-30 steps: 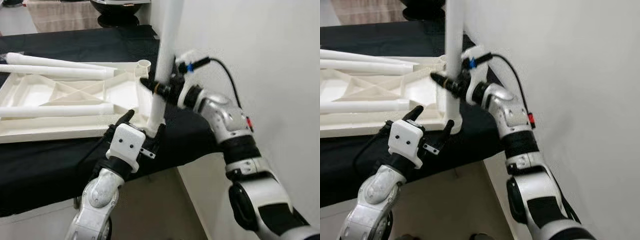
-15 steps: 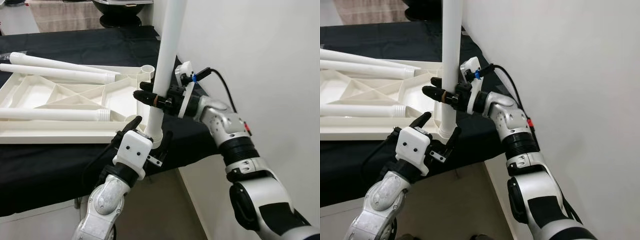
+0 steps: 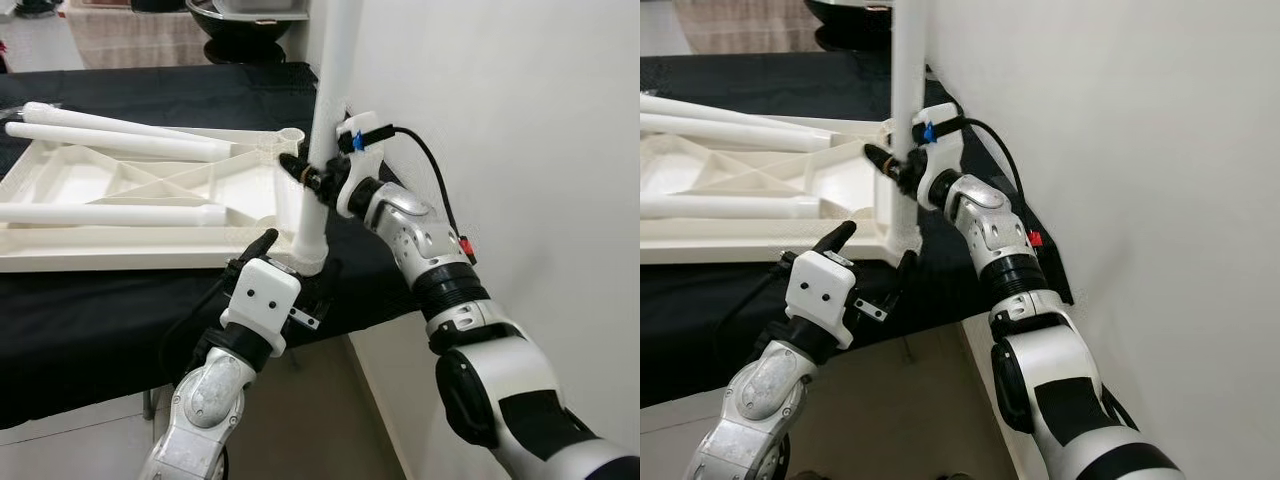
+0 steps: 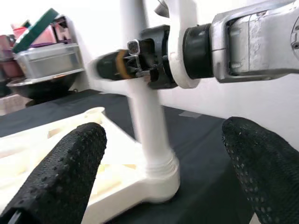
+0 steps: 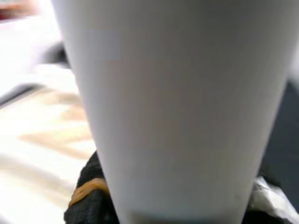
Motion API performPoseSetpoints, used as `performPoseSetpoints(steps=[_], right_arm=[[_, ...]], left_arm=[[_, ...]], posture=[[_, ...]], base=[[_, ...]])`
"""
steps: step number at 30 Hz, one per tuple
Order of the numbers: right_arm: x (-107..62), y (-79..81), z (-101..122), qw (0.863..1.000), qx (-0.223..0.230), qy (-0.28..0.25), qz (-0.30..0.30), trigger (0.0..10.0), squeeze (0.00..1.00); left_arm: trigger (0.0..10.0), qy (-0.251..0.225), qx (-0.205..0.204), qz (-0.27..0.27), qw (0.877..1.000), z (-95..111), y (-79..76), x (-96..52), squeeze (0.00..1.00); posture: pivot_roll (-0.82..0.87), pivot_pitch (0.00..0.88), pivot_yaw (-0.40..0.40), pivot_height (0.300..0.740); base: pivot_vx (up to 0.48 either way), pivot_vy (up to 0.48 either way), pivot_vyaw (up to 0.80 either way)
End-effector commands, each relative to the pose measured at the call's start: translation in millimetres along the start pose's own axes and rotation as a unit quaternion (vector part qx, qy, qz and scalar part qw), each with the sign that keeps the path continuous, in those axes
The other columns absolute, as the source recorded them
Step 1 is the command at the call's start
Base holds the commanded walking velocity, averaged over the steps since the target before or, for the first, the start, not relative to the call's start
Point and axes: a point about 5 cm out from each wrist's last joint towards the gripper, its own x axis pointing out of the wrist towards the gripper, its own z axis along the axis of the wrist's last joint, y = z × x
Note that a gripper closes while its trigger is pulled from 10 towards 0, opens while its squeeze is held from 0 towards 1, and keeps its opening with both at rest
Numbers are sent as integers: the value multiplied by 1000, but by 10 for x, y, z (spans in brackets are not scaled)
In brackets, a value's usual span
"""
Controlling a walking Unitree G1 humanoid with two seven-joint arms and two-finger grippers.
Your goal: Building children table
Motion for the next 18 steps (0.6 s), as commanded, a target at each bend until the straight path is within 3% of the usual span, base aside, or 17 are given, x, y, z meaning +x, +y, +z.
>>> performPoseSetpoints(steps=[1, 2, 3, 4, 5, 7, 8, 10, 12, 13, 18], right_arm=[[-107, -293, -205, 984, 16, 56, -169, 0, 0], [-177, -341, -236, 966, 23, 58, -253, 0, 0], [-177, -341, -236, 966, 23, 58, -253, 0, 0], [-231, -337, -250, 954, 31, 56, -294, 0, 0], [-231, -337, -250, 954, 31, 56, -294, 0, 0], [-253, -183, -239, 955, 50, 40, -290, 0, 0], [-215, -79, -201, 964, 54, 26, -259, 10000, 0], [-168, -6, -176, 968, 57, 14, -244, 10000, 0], [-73, 126, -108, 980, 71, -13, -188, 10000, 0], [-40, 167, -59, 984, 69, -33, -164, 10000, 1000], [-40, 154, 15, 984, 38, -52, -167, 10000, 1000]], left_arm=[[10000, 5, 4, 2, 1000, -30, 10, -3, 0], [10000, 6, 5, 3, 1000, -33, 19, -2, 0], [10000, 6, 5, 3, 1000, -33, 19, -2, 0], [10000, 6, 6, 3, 1000, -33, 23, -1, 0], [10000, 6, 6, 3, 1000, -33, 23, -1, 0], [10000, 6, 7, 3, 1000, -32, 16, 0, 0], [10000, 5, 7, 3, 1000, -30, 16, 2, 0], [10000, 5, 7, 3, 1000, -29, 16, 3, 0], [10000, 5, 7, 3, 1000, -29, 18, 5, 0], [10000, 5, 8, 4, 1000, -31, 20, 5, 0], [10000, 5, 8, 5, 1000, -30, 19, 6, 0]], posture=[[55, 77, -116, 740], [61, 75, -119, 740], [61, 75, -119, 740], [61, 75, -117, 740], [61, 75, -117, 740], [68, 70, -120, 740], [69, 71, -121, 740], [69, 71, -121, 740], [66, 69, -120, 740], [66, 69, -124, 740], [69, 67, -128, 740]], base=[[0, 0, 0], [0, 0, 0], [0, 0, 0], [0, 0, 0], [0, 0, 0], [0, 0, 0], [0, 0, 0], [0, 0, 0], [0, 0, 0], [0, 0, 0], [0, 0, 0]])
